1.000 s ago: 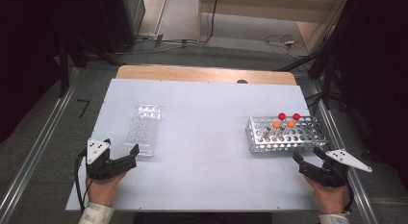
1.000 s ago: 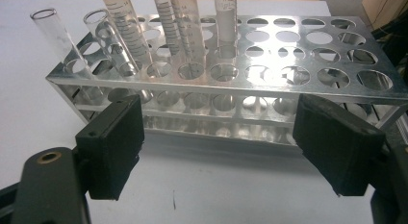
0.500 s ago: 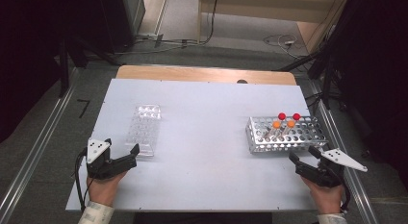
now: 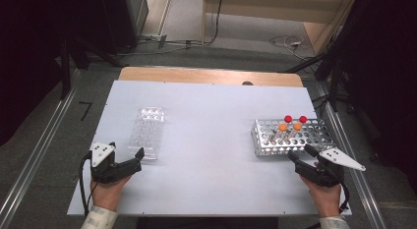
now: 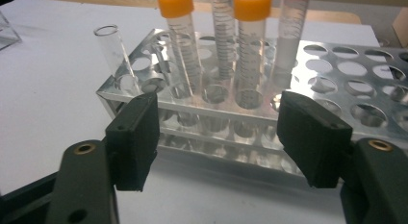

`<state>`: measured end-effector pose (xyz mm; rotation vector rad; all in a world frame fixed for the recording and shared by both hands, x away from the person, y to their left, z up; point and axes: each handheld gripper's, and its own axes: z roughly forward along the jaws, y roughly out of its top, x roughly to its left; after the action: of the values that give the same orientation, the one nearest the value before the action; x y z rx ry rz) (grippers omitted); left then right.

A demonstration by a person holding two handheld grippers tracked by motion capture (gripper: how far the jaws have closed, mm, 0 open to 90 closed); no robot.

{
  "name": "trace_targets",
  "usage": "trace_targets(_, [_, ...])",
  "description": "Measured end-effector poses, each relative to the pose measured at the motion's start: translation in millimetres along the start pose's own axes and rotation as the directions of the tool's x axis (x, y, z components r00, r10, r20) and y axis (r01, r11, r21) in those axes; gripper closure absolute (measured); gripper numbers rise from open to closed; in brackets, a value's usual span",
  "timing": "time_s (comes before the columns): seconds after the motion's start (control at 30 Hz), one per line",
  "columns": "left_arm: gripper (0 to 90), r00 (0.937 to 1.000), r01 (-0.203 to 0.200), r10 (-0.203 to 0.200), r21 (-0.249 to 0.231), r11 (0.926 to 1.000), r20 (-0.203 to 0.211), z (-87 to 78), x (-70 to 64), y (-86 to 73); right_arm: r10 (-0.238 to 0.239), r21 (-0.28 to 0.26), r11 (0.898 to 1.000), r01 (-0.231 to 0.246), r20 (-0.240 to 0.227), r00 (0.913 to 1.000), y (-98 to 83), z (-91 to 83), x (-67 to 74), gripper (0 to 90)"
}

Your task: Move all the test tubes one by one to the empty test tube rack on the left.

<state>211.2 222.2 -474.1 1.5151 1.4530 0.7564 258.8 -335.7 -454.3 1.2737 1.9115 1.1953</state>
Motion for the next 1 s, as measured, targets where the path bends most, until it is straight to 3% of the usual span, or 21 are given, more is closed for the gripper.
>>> trace_targets(0.33, [3.2, 1.0, -0.001, 0.001, 0.0, 1.0, -0.008, -0.1, -0.8, 0.4, -0.031, 0.002, 1.0, 0.031, -0.023, 0.9992, 3.4, 13.0, 8.2, 40.0])
trace_targets(0.57, [3.2, 1.0, -0.003, 0.003, 0.002, 1.0, -0.009, -0.1, -1.7, 0.1, -0.062, -0.015, 0.998, 0.062, -0.021, 0.9978, 7.9, 24.4, 16.2, 51.4])
trace_targets(1.0, [3.2, 0.9999, -0.004, 0.004, 0.006, 1.0, -0.012, 0.2, -1.6, 0.2, -0.059, -0.017, 0.998, 0.059, -0.021, 0.998, 9.8, 36.5, 19.1, 63.0])
